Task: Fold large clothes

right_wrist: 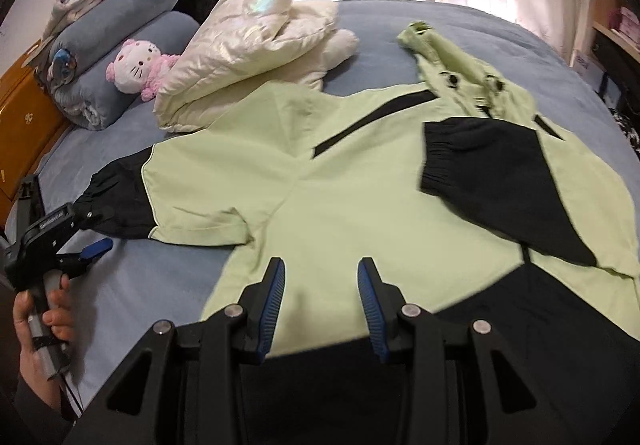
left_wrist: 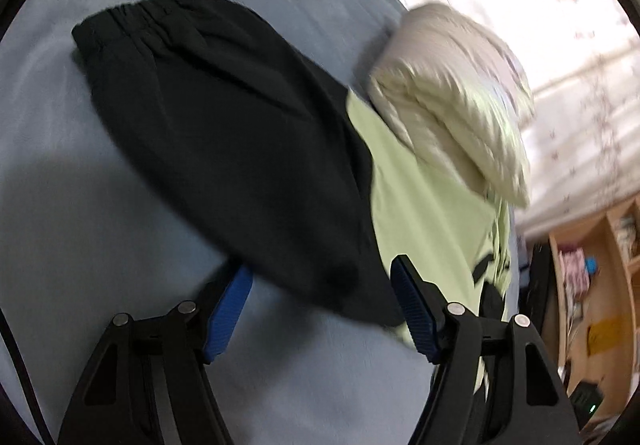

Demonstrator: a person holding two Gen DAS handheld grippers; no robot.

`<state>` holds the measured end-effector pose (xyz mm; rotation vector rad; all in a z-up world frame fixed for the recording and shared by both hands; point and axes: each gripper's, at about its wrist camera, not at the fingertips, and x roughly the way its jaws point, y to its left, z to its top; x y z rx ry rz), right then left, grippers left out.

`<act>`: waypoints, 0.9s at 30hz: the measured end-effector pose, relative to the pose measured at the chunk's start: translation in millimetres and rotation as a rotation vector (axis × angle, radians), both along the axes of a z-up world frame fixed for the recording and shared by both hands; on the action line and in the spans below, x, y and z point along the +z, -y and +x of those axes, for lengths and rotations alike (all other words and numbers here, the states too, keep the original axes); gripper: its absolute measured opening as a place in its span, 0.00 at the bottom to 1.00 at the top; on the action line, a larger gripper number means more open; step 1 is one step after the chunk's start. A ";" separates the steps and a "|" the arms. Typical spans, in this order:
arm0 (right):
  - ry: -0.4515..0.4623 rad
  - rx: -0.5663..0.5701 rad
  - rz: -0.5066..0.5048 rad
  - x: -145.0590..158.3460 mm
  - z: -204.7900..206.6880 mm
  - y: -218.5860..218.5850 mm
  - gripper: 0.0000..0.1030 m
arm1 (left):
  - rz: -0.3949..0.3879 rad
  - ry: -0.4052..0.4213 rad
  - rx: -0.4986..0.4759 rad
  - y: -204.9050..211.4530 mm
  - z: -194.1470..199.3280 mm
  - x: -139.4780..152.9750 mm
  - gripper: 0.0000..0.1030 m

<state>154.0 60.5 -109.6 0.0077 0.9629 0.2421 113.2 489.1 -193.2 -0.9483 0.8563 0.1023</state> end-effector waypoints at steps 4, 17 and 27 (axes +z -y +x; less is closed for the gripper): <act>-0.028 0.019 0.010 -10.6 4.7 -6.3 0.37 | 0.029 0.010 0.064 -19.8 15.5 -1.2 0.64; -0.028 -0.028 0.088 -4.7 -3.8 37.0 0.37 | 0.313 0.178 -0.058 85.0 27.1 124.8 0.04; 0.044 -0.179 0.177 16.4 -38.6 139.5 0.37 | 0.404 0.329 -0.534 340.7 58.0 189.3 0.04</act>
